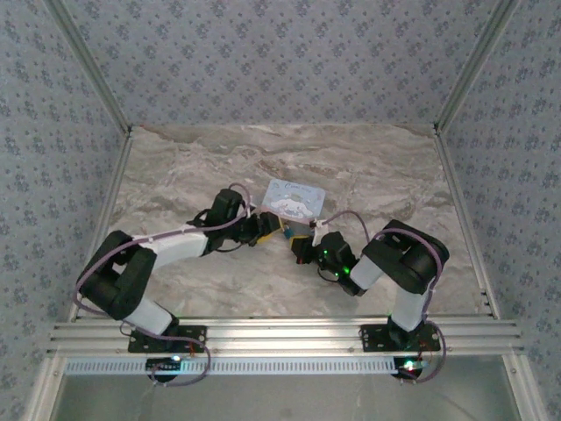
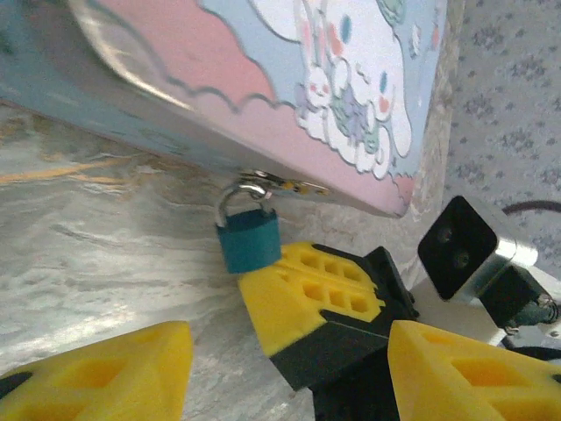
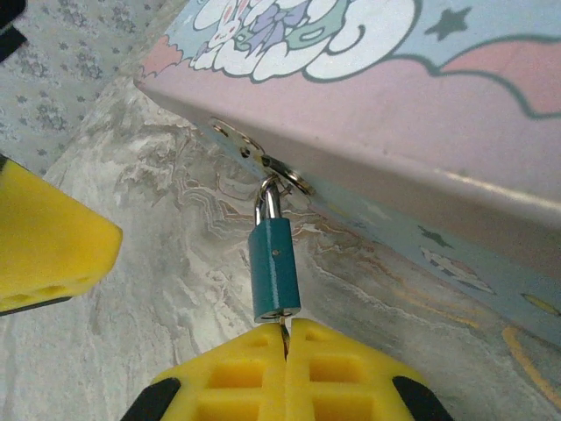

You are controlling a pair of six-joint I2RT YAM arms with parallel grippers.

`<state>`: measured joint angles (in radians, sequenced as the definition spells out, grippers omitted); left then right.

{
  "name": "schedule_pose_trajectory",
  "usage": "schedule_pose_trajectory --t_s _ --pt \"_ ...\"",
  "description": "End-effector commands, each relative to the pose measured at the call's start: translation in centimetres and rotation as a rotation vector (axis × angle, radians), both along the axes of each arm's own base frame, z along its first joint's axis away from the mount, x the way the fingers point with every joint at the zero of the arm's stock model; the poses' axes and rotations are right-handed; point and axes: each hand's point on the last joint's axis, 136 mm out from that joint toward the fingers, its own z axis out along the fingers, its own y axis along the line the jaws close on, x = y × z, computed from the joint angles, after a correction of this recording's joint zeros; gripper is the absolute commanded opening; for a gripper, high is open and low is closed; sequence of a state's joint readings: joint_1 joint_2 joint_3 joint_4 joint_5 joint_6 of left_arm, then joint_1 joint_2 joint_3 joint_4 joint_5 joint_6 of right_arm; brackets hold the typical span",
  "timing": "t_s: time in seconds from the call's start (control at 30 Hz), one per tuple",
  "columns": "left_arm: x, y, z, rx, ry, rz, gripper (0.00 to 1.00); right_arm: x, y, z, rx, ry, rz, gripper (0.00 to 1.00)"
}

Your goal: Unlock a padlock with a key

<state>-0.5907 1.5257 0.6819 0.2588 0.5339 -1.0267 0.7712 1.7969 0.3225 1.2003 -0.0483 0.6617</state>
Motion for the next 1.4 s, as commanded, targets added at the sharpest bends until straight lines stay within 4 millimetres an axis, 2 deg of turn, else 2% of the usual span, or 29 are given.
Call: schedule_pose_trajectory --t_s 0.0,0.27,0.8,1.37 --pt "0.4 -0.1 0.7 -0.086 -0.011 0.042 0.60 0.7 0.9 2.2 0.106 0.013 -0.036 0.00" --pt "0.8 -0.6 -0.2 -0.158 0.013 0.074 0.57 0.4 2.3 2.9 0.200 0.114 -0.039 0.00" --pt "0.6 -1.3 -2.5 -0.149 0.059 0.090 0.53 0.1 3.5 4.3 0.312 0.187 -0.033 0.00" --pt "1.4 -1.7 -3.2 -0.140 0.034 0.113 0.38 0.3 4.2 4.9 0.386 0.237 -0.035 0.00"
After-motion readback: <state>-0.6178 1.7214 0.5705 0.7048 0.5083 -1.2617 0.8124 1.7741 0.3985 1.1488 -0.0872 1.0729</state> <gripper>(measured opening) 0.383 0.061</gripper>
